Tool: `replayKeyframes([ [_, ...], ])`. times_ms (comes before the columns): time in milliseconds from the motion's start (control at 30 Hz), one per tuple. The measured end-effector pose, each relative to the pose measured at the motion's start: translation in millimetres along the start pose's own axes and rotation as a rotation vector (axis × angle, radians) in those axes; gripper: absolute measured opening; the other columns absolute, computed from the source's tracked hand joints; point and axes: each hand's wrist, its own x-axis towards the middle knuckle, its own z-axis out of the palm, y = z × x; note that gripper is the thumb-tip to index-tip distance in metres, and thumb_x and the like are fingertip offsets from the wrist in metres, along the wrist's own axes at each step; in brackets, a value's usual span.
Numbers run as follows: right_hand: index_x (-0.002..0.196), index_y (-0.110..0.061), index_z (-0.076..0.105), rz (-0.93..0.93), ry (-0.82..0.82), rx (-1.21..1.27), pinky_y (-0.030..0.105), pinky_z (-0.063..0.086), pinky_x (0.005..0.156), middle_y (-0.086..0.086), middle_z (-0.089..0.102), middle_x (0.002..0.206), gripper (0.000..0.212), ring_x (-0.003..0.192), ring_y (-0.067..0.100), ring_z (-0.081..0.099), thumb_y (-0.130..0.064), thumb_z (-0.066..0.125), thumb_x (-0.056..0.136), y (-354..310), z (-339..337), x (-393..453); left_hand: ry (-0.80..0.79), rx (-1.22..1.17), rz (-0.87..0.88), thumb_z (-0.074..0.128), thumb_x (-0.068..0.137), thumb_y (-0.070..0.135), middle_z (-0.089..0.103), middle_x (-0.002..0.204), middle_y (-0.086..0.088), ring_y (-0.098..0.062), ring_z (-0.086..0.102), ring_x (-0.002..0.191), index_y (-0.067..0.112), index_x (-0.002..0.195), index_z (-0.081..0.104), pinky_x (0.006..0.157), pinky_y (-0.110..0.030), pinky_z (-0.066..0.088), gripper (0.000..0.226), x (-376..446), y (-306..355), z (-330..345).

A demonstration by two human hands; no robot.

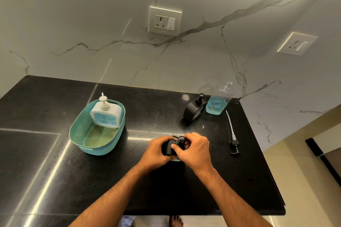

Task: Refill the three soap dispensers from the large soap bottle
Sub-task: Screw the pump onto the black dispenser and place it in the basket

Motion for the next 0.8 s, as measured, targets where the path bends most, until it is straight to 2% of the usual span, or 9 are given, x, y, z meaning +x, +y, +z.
replayKeyframes([
  [67, 0.070, -0.023, 0.066, 0.011, 0.029, -0.002, 0.026, 0.051, 0.055, -0.014, 0.057, 0.068, 0.032, 0.059, 0.004, 0.056, -0.048, 0.085, 0.063, 0, 3, -3, 0.014, -0.002, 0.014, 0.092, 0.066, 0.032, 0.068, 0.116, 0.033, 0.005, 0.067, 0.109, 0.042, 0.116, 0.067, 0.092, -0.008, 0.048, 0.057, -1, 2, -1],
  [167, 0.070, -0.022, 0.065, 0.031, 0.056, -0.001, 0.029, 0.053, 0.056, -0.012, 0.059, 0.069, 0.033, 0.061, 0.005, 0.058, -0.046, 0.086, 0.066, 0, 5, -5, 0.004, 0.014, 0.023, 0.093, 0.066, 0.031, 0.069, 0.116, 0.029, 0.002, 0.068, 0.109, 0.037, 0.115, 0.069, 0.091, -0.011, 0.050, 0.054, 0, 2, -1],
  [333, 0.070, -0.022, 0.061, 0.043, 0.078, -0.005, 0.026, 0.051, 0.055, -0.013, 0.057, 0.068, 0.035, 0.060, 0.004, 0.056, -0.049, 0.084, 0.068, -3, 7, -7, -0.004, 0.026, 0.033, 0.093, 0.069, 0.030, 0.072, 0.111, 0.020, -0.004, 0.070, 0.106, 0.029, 0.117, 0.070, 0.090, -0.022, 0.056, 0.053, 0, 3, -2],
  [433, 0.075, -0.024, 0.058, 0.013, 0.048, 0.006, 0.024, 0.048, 0.056, -0.014, 0.054, 0.074, 0.034, 0.064, 0.004, 0.055, -0.048, 0.083, 0.071, 0, 6, -9, -0.028, 0.034, 0.038, 0.092, 0.070, 0.034, 0.070, 0.112, 0.024, -0.002, 0.068, 0.107, 0.030, 0.118, 0.069, 0.091, -0.019, 0.054, 0.054, 0, 7, -5],
  [567, 0.084, -0.029, 0.060, -0.045, -0.029, 0.009, 0.013, 0.041, 0.059, -0.017, 0.052, 0.079, 0.035, 0.071, 0.000, 0.053, -0.048, 0.086, 0.070, 6, 1, -12, -0.046, 0.061, 0.038, 0.089, 0.072, 0.037, 0.068, 0.116, 0.026, -0.001, 0.066, 0.111, 0.039, 0.120, 0.064, 0.093, -0.012, 0.049, 0.054, -3, 11, -8],
  [667, 0.095, -0.030, 0.064, -0.081, -0.087, 0.026, 0.011, 0.043, 0.069, -0.019, 0.053, 0.088, 0.040, 0.081, -0.001, 0.055, -0.048, 0.087, 0.068, 12, -5, -13, -0.035, 0.076, 0.035, 0.091, 0.070, 0.033, 0.067, 0.122, 0.020, -0.002, 0.064, 0.117, 0.032, 0.126, 0.064, 0.100, -0.022, 0.051, 0.062, -7, 5, -10],
  [733, 0.103, -0.029, 0.066, -0.087, -0.118, 0.055, 0.017, 0.047, 0.080, -0.018, 0.056, 0.098, 0.047, 0.093, 0.002, 0.057, -0.048, 0.087, 0.065, 19, -8, -12, -0.033, 0.084, 0.029, 0.091, 0.071, 0.034, 0.068, 0.124, 0.015, -0.004, 0.063, 0.117, 0.026, 0.128, 0.064, 0.102, -0.029, 0.051, 0.064, -9, 3, -13],
  [800, 0.111, -0.028, 0.067, -0.078, -0.156, 0.070, 0.023, 0.049, 0.090, -0.017, 0.058, 0.108, 0.056, 0.105, 0.004, 0.057, -0.045, 0.089, 0.063, 27, -12, -12, -0.025, 0.091, 0.020, 0.090, 0.070, 0.035, 0.068, 0.123, 0.014, -0.003, 0.063, 0.116, 0.024, 0.127, 0.065, 0.102, -0.029, 0.051, 0.064, -11, 4, -17],
])
